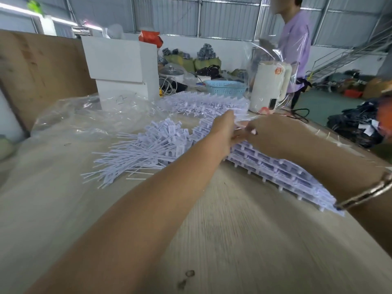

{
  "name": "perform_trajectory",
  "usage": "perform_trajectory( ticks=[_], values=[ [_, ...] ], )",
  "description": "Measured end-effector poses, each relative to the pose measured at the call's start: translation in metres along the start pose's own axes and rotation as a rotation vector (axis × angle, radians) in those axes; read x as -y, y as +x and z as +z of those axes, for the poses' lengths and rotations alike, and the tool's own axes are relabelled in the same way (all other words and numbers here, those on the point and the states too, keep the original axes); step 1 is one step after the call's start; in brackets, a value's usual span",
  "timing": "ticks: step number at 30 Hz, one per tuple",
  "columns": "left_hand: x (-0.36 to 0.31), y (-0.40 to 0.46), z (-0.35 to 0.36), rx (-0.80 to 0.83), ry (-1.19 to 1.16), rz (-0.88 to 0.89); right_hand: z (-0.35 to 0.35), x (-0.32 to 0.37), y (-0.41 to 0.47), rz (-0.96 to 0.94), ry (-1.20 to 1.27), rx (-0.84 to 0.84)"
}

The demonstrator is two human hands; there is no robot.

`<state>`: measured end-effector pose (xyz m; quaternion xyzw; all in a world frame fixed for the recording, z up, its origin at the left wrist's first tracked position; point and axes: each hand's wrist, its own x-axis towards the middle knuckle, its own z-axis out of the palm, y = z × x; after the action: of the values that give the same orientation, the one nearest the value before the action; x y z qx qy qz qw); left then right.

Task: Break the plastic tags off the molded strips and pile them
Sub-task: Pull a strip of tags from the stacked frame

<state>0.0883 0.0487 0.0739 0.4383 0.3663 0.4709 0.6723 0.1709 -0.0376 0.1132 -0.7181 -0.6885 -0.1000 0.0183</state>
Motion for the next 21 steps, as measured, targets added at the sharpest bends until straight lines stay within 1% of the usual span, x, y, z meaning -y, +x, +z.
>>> perform_trajectory(
  ticks=[3,4,6,7,9,10,12,14,16,17,20,21],
  values=[
    [-0.008,-0.019,-0.018,0.035,0.056,-0.023,0.001,0.01,-0.021,-0.153,0.185,0.245],
    [-0.011,-0.025,-0.027,0.051,0.047,-0.028,-0.001,0.009,-0.025,-0.175,0.279,0.304],
    [-0.02,-0.039,-0.052,0.071,0.067,-0.024,-0.007,0.003,-0.032,-0.146,0.565,0.383],
    [-0.025,-0.044,-0.065,0.085,0.11,-0.031,-0.009,-0.002,-0.032,-0.101,0.697,0.374],
    [-0.033,-0.055,-0.091,0.113,0.272,-0.083,-0.013,-0.012,-0.029,-0.005,0.842,0.232],
    [-0.037,-0.061,-0.103,0.114,0.366,-0.11,-0.012,-0.015,-0.026,0.034,0.859,0.132],
    [-0.042,-0.072,-0.121,0.152,0.504,-0.149,-0.005,-0.018,-0.02,0.063,0.816,-0.047],
    [-0.044,-0.087,-0.131,0.192,0.606,-0.176,0.008,-0.013,-0.015,0.036,0.784,-0.146],
    [-0.043,-0.098,-0.138,0.148,0.719,-0.18,0.024,-0.003,-0.011,0.022,0.839,-0.161],
    [-0.042,-0.101,-0.14,0.158,0.781,-0.186,0.031,0.003,-0.008,0.021,0.883,-0.143],
    [-0.04,-0.109,-0.142,0.334,0.915,-0.252,0.051,0.02,-0.001,0.029,0.996,-0.064],
    [-0.04,-0.11,-0.142,0.36,0.944,-0.286,0.059,0.024,0.001,0.037,1.015,-0.024]
  ],
)
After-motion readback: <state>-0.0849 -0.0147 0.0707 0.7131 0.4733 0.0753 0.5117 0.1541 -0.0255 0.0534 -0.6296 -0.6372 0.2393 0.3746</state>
